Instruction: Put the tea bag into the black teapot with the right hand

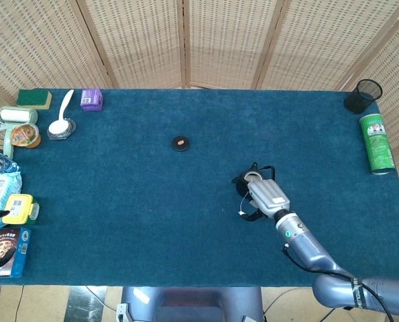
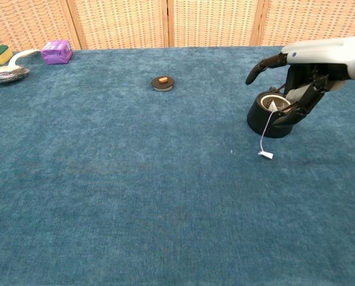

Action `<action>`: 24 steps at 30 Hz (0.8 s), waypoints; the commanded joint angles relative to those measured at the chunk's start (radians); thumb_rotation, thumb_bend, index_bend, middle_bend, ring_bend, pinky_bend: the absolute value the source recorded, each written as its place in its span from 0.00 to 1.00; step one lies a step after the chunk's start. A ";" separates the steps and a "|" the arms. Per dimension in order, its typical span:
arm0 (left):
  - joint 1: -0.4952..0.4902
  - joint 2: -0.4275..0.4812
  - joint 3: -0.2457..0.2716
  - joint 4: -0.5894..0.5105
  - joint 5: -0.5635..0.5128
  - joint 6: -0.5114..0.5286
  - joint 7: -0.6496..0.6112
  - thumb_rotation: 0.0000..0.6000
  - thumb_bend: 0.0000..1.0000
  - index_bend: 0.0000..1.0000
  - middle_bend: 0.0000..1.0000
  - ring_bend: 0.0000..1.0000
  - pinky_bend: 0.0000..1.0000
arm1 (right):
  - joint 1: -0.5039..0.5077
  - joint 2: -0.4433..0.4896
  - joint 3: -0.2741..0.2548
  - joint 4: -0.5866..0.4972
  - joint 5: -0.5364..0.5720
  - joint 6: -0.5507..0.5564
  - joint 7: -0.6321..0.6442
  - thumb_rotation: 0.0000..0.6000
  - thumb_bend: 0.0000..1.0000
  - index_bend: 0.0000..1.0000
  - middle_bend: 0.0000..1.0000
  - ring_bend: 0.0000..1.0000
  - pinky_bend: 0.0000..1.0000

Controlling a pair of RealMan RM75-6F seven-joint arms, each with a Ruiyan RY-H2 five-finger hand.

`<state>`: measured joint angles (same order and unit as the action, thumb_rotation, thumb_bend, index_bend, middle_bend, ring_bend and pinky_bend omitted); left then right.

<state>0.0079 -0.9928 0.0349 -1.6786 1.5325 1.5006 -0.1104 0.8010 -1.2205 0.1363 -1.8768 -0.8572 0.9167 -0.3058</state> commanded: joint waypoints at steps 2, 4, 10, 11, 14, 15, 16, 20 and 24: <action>0.002 -0.002 0.001 -0.001 -0.002 0.000 0.001 1.00 0.29 0.18 0.19 0.08 0.13 | -0.048 0.037 0.005 -0.031 -0.047 0.058 0.045 1.00 0.26 0.16 1.00 1.00 1.00; 0.003 -0.005 0.003 -0.001 -0.003 -0.003 0.002 1.00 0.29 0.18 0.19 0.08 0.13 | -0.089 0.059 0.009 -0.041 -0.088 0.110 0.087 1.00 0.26 0.17 0.99 1.00 1.00; 0.002 -0.014 0.003 -0.003 -0.001 -0.004 0.020 1.00 0.29 0.18 0.19 0.08 0.13 | -0.186 0.106 0.011 -0.043 -0.189 0.222 0.184 1.00 0.26 0.27 0.91 1.00 1.00; 0.002 -0.017 0.003 -0.004 -0.002 -0.004 0.024 1.00 0.29 0.18 0.19 0.08 0.13 | -0.205 0.111 0.009 -0.039 -0.209 0.249 0.188 1.00 0.26 0.29 0.90 1.00 1.00; 0.002 -0.024 0.005 -0.007 -0.006 -0.010 0.035 1.00 0.29 0.18 0.19 0.08 0.13 | -0.255 0.114 -0.001 -0.021 -0.249 0.333 0.173 1.00 0.26 0.37 0.88 1.00 1.00; 0.002 -0.025 0.005 -0.008 -0.007 -0.011 0.038 1.00 0.29 0.18 0.19 0.08 0.13 | -0.266 0.110 -0.004 -0.013 -0.257 0.353 0.160 1.00 0.26 0.40 0.87 0.99 1.00; 0.001 -0.025 0.010 -0.008 -0.007 -0.019 0.043 1.00 0.29 0.18 0.19 0.08 0.13 | -0.283 0.106 -0.010 0.005 -0.259 0.386 0.128 1.00 0.26 0.42 0.86 0.97 0.99; 0.001 -0.031 0.013 -0.007 -0.016 -0.031 0.056 1.00 0.29 0.18 0.19 0.08 0.13 | -0.339 0.086 -0.026 0.027 -0.266 0.467 0.077 1.00 0.26 0.45 0.79 0.87 0.91; 0.007 -0.048 0.018 -0.006 -0.018 -0.031 0.062 1.00 0.29 0.18 0.19 0.08 0.13 | -0.400 0.069 -0.061 0.065 -0.322 0.538 0.046 1.00 0.26 0.45 0.69 0.75 0.81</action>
<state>0.0138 -1.0390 0.0512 -1.6838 1.5150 1.4712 -0.0498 0.4353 -1.1382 0.0982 -1.8378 -1.1462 1.4211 -0.2389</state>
